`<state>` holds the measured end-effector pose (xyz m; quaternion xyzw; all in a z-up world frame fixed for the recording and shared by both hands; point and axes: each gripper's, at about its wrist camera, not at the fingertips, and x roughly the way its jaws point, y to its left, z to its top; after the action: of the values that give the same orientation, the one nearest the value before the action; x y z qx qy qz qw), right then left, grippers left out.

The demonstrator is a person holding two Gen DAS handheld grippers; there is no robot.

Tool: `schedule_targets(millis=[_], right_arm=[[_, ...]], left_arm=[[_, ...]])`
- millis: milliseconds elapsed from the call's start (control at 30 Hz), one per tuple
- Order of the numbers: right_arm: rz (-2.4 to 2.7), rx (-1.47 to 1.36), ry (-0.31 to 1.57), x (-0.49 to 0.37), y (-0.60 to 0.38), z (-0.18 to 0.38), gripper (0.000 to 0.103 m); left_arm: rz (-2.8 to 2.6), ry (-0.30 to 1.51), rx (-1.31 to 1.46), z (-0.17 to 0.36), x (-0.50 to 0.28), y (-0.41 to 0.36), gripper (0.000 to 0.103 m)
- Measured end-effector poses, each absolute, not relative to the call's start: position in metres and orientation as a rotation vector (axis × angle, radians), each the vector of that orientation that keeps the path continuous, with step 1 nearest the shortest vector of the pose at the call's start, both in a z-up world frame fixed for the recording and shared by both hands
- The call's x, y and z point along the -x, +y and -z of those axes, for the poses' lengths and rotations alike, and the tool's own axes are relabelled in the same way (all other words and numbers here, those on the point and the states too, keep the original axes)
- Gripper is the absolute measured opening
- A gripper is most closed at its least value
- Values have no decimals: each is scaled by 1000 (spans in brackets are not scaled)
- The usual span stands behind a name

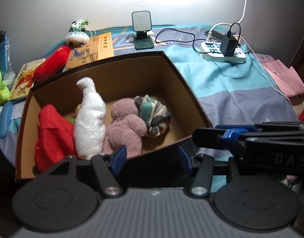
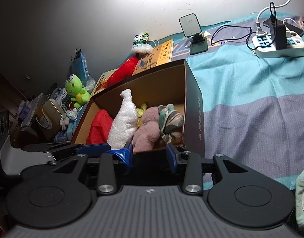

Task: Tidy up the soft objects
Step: 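Withdraw the right gripper from the box toward the black cloth, then grasp the black cloth with the right gripper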

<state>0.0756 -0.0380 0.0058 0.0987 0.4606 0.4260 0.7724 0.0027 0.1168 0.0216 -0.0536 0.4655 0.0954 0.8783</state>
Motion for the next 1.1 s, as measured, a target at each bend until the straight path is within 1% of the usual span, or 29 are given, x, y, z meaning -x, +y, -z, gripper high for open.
schedule_targets(millis=[400, 667, 767, 933, 1100], right_arm=[[-828, -171, 1115, -63, -111, 36, 20], [-673, -219, 1150, -71, -189, 50, 20], [-630, -245, 1150, -77, -210, 54, 20], [-622, -293, 1180, -84, -227, 63, 20], [-656, -276, 1213, -84, -227, 67, 20]], left_arm=[[-71, 1077, 125, 28, 6, 47, 57], [151, 1095, 122, 50, -6, -17, 59], [238, 1097, 137, 56, -13, -35, 62], [359, 1123, 158, 71, -28, -63, 63], [403, 1192, 206, 91, -36, -75, 63]])
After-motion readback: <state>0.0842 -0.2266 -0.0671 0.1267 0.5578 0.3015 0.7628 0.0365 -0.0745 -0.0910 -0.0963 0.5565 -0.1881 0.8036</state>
